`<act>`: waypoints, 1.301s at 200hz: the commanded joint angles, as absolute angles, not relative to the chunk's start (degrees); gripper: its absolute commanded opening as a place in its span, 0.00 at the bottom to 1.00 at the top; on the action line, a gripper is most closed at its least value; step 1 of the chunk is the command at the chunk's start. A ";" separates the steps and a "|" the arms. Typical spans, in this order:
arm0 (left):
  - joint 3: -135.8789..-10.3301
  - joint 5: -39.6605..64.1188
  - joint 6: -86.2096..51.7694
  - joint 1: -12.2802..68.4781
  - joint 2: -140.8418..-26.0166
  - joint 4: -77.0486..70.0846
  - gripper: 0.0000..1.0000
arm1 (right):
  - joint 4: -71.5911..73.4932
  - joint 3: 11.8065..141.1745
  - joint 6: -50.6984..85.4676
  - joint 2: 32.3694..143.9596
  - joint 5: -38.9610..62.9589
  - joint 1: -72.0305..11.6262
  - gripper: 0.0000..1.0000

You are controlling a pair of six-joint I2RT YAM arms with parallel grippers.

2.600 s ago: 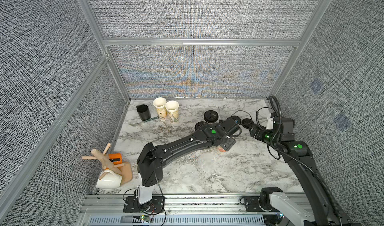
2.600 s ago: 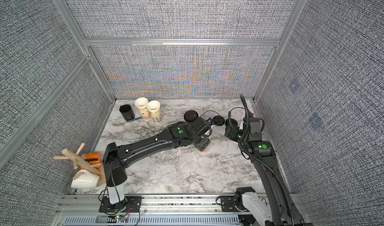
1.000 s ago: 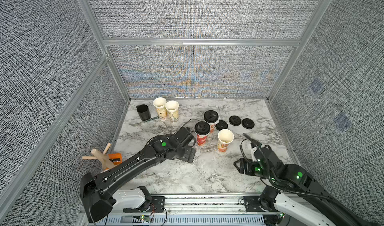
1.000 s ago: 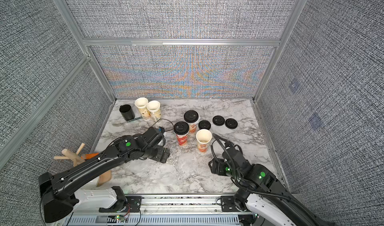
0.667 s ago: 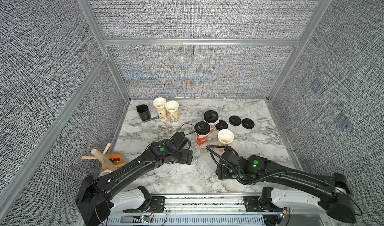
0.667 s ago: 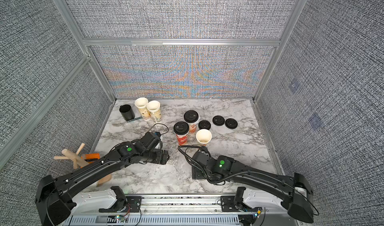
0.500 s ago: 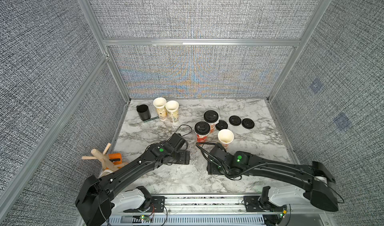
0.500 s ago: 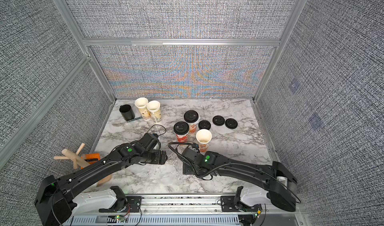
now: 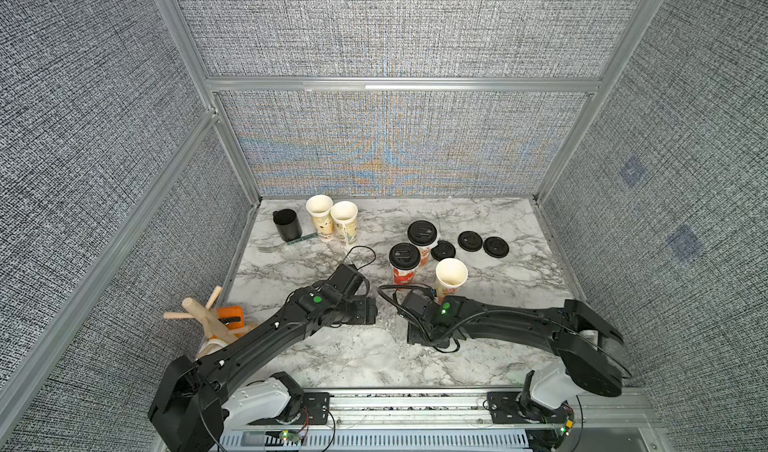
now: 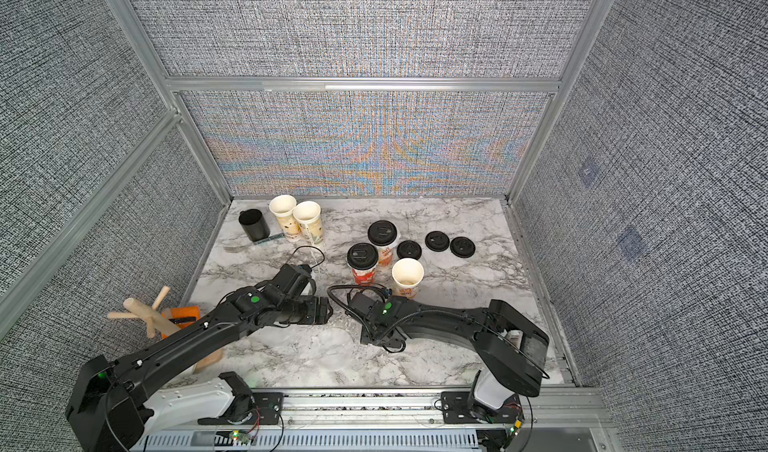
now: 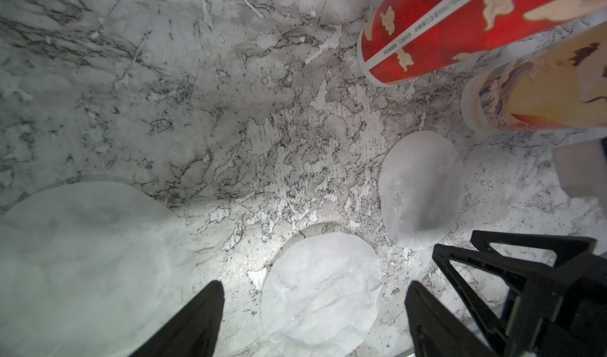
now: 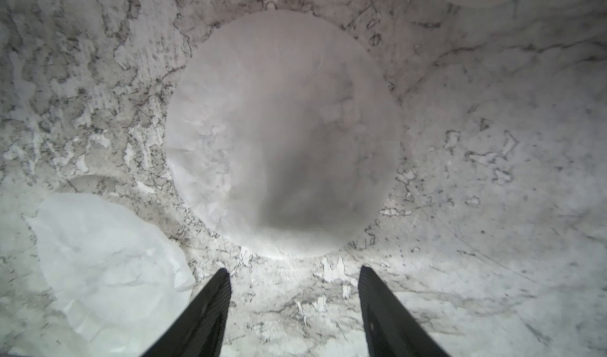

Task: Put the leak-proof paper on the milk tea cups
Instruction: Pick up the leak-proof paper from the center of the board.

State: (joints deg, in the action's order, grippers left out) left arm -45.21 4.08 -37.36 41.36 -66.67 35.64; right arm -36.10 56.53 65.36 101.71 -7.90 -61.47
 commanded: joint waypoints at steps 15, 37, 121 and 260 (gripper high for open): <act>-45.31 4.88 -35.71 41.22 -67.22 34.29 0.87 | -37.13 59.51 66.56 105.64 -11.85 -61.36 0.60; -44.95 4.55 -35.42 41.13 -67.05 34.33 0.87 | -38.04 61.99 65.68 108.15 -13.37 -61.41 0.58; -42.39 0.01 -37.57 38.42 -61.03 38.74 0.86 | -39.38 71.25 60.17 114.40 -11.70 -63.63 0.62; -38.92 0.33 -37.11 34.63 -57.16 38.35 0.86 | -38.50 70.86 57.26 121.24 -7.47 -61.69 0.27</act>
State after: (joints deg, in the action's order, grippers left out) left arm -39.07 0.58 -37.52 34.76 -57.95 38.26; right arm -38.39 72.01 57.47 119.61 -9.98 -61.73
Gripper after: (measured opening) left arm 0.861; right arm 0.321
